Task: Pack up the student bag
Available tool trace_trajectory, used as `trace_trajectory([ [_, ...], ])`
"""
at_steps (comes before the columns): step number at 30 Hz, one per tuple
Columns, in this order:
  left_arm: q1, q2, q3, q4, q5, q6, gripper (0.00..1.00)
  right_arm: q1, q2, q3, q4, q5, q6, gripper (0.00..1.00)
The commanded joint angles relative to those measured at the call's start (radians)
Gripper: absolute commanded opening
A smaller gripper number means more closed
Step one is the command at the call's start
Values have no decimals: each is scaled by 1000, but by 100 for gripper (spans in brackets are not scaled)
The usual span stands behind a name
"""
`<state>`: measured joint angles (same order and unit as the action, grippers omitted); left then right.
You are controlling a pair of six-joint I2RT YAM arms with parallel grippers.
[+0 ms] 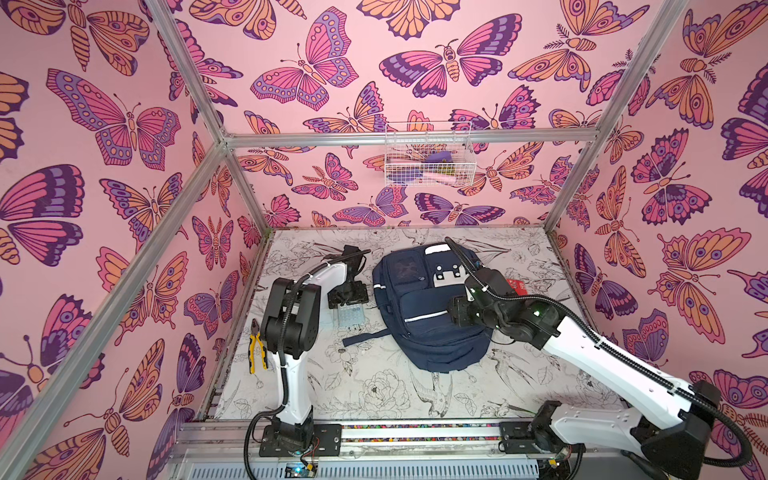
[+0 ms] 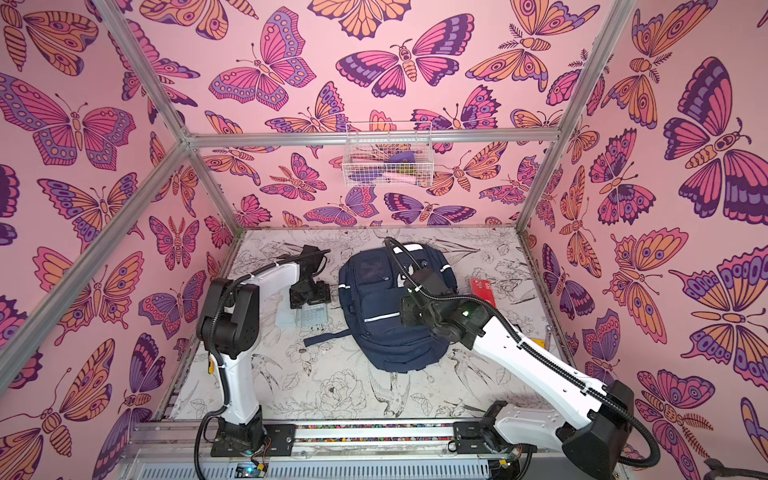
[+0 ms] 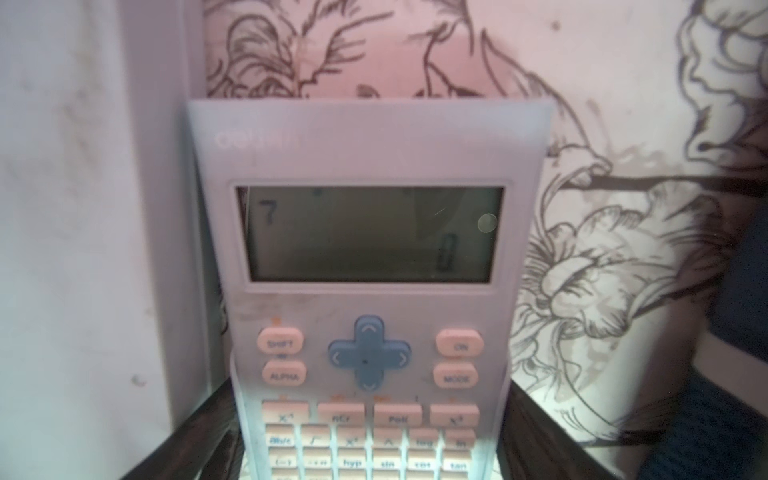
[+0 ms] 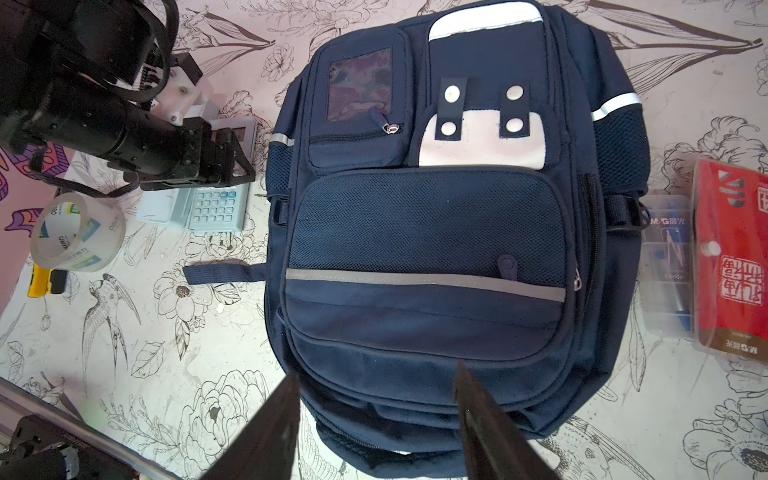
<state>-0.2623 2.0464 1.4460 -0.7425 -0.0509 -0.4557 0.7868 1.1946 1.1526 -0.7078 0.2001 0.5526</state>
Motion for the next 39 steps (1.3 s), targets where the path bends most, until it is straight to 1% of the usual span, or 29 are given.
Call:
trace_trajectory([
  [1,3,51,-7,-16,45,-17,71,-6,-21,11,-23,0,-1,60],
  [4,2,19,-9,-16,80,-30,59,-6,-16,13,-20,-13,0,59],
  [6,3,-25,-13,-16,103,-43,47,-5,-10,17,-10,-36,4,59],
  [7,3,-46,-13,-16,114,-48,44,-5,-8,14,1,-57,2,59],
  [8,2,-76,-14,-15,131,-57,40,-5,-3,12,19,-85,5,59],
  [9,2,-107,-15,-15,148,-65,34,-6,3,7,41,-120,12,58],
  [10,1,-137,-15,-15,164,-73,31,-6,11,2,65,-160,19,58],
  [12,0,-207,-15,-13,203,-95,24,-2,34,-8,131,-255,40,57],
  [15,-6,-306,-18,-13,260,-129,21,20,85,-7,222,-353,71,54],
  [20,-40,-439,-38,4,349,-182,18,51,186,44,330,-452,115,52],
  [25,-90,-530,-66,18,379,-225,17,49,256,106,382,-482,133,52],
  [28,-98,-559,-94,44,413,-259,16,49,293,138,396,-506,144,50],
  [32,-106,-590,-122,70,443,-286,15,49,307,139,446,-527,175,48],
  [39,-120,-625,-148,98,477,-313,15,49,355,160,459,-540,203,40],
])
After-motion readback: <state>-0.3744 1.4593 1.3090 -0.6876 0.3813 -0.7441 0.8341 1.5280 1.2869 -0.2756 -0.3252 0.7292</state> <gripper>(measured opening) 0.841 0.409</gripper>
